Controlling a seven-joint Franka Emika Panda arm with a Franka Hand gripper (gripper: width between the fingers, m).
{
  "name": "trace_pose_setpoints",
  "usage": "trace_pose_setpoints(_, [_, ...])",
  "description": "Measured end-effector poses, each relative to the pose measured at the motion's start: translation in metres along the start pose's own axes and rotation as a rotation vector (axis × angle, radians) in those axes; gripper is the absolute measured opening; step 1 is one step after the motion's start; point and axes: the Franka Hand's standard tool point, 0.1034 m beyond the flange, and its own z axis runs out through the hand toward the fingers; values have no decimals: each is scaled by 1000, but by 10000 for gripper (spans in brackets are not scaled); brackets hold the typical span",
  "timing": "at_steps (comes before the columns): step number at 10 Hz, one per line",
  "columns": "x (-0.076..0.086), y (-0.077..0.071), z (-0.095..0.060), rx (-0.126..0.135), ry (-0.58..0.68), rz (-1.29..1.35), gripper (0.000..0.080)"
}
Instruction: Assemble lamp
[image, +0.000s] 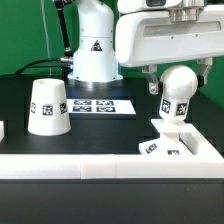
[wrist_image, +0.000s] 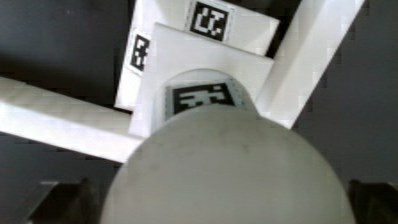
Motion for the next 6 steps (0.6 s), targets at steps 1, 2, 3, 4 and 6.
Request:
trace_pose_setpoints(1, [2, 0, -2, 0, 1, 0, 699])
trace_pose_setpoints(2, [4, 1, -4, -1, 5, 0, 699])
trace_pose_setpoints(3, [3, 1, -4, -2, 8, 0, 699])
trace_pose_setpoints(4, [2, 1, -2, -4, 12, 0, 599])
trace_pose_setpoints(6, [3, 2, -2, -6, 21, -1, 577])
